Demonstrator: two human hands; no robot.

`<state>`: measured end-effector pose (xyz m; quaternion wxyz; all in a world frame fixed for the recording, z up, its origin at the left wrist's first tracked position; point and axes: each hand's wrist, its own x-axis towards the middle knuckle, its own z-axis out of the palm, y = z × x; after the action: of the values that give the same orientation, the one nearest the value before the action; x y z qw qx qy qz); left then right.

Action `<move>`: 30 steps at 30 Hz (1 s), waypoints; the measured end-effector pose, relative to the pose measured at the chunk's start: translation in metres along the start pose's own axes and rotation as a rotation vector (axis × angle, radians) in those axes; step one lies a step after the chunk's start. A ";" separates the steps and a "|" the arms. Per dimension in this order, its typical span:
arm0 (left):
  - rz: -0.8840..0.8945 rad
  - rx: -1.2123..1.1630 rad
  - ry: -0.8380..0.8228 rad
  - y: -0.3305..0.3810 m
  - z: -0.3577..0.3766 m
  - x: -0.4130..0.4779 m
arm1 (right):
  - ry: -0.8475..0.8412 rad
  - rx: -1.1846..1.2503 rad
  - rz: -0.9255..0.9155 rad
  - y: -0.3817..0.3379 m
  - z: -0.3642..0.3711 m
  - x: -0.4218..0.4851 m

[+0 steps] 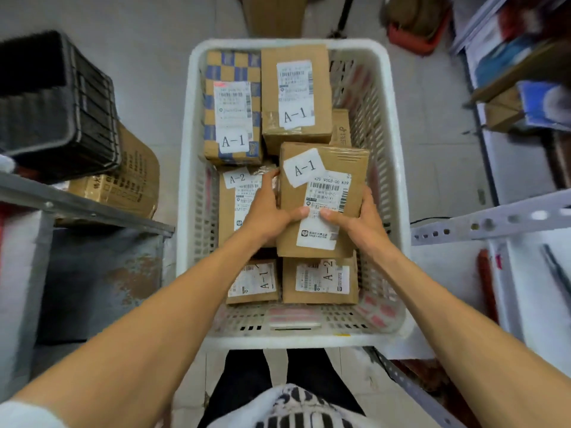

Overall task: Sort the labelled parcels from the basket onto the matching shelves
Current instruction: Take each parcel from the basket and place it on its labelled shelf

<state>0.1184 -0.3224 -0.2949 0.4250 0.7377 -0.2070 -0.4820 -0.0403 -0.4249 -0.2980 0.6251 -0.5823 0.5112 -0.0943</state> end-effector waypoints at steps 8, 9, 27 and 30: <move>0.263 0.062 0.058 0.137 -0.062 -0.029 | -0.016 0.044 -0.250 -0.138 0.000 -0.025; 0.305 0.064 0.075 0.153 -0.072 -0.035 | -0.014 0.035 -0.299 -0.158 0.001 -0.030; 0.725 0.095 0.398 0.314 -0.198 -0.187 | -0.126 -0.035 -0.959 -0.377 0.040 -0.135; 0.748 0.091 0.471 0.311 -0.193 -0.220 | -0.161 -0.054 -0.994 -0.379 0.041 -0.157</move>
<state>0.2233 -0.2543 0.1135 0.5727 0.7198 -0.3782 -0.1043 0.0985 -0.4022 0.0891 0.5268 -0.7766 0.1243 -0.3223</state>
